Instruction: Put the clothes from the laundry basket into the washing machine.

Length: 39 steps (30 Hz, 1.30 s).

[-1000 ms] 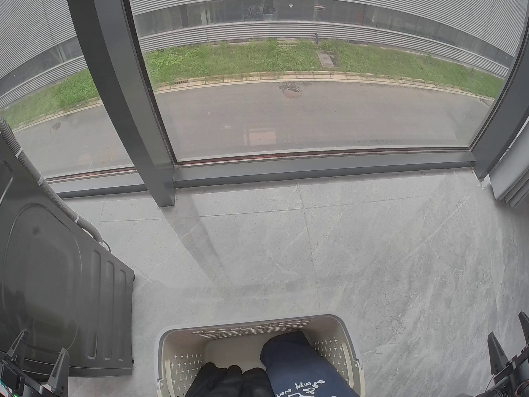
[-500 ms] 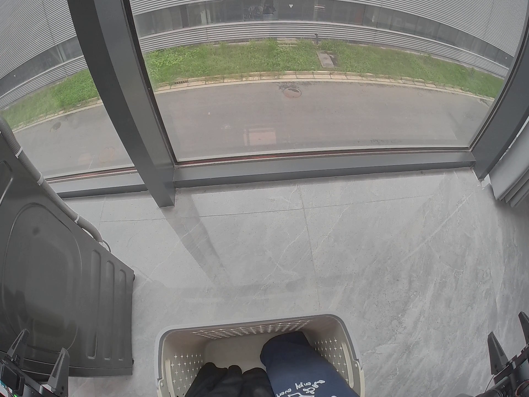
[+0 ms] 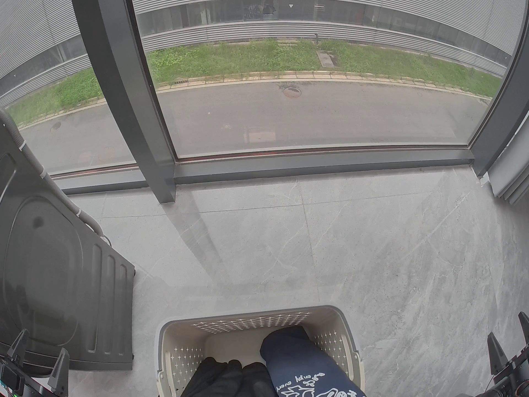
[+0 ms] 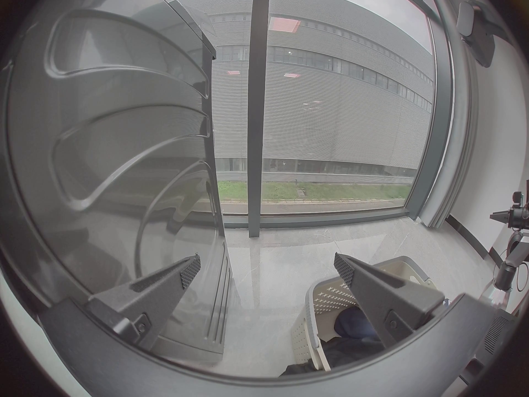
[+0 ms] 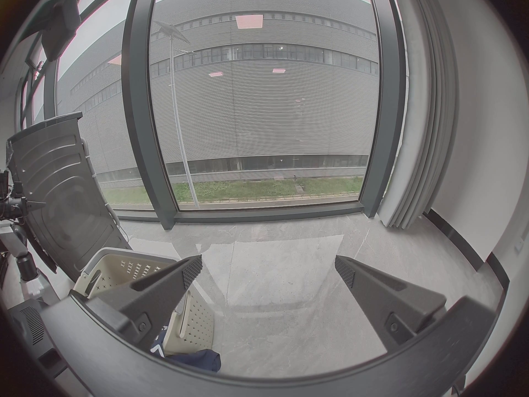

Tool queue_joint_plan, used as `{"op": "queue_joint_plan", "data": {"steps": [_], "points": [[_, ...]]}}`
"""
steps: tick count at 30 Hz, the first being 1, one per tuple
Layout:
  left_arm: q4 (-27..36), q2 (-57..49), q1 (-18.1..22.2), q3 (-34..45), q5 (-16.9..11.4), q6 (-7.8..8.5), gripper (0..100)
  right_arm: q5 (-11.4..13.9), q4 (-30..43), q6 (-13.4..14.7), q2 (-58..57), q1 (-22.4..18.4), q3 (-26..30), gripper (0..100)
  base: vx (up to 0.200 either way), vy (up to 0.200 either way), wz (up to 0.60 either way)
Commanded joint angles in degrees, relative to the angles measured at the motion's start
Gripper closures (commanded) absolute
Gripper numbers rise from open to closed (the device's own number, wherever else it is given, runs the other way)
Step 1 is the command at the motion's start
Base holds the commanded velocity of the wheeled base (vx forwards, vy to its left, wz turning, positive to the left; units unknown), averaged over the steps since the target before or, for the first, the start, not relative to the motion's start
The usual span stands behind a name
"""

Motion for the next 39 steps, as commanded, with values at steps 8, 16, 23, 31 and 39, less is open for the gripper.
{"op": "queue_joint_plan", "data": {"steps": [8, 16, 23, 31, 39], "points": [[-0.04, -0.42, 0.03, 0.92, 0.01, -0.08, 0, 0.04, 0.07, -0.06, -0.85, -0.06, 0.92, 0, -0.2, 0.0, 0.0], [-0.04, -0.42, 0.03, 0.92, 0.1, -0.17, 0, 0.13, 0.07, -0.06, -0.85, 0.02, 0.92, 0, -0.2, 0.0, 0.0], [-0.04, -0.42, 0.03, 0.92, 0.1, -0.17, 0, 0.22, 0.07, -0.06, -0.85, -0.06, 0.92, 0, -0.2, 0.0, 0.0], [-0.04, -0.42, 0.03, 0.92, 0.1, -0.17, 0, 0.22, 0.07, -0.06, -0.85, -0.06, 0.92, 0, -0.2, 0.0, 0.0], [-0.04, -0.42, 0.03, 0.92, 0.1, -0.17, 0, 0.22, 0.07, -0.15, -0.85, -0.06, 0.92, 0, -0.2, 0.0, 0.0]]}}
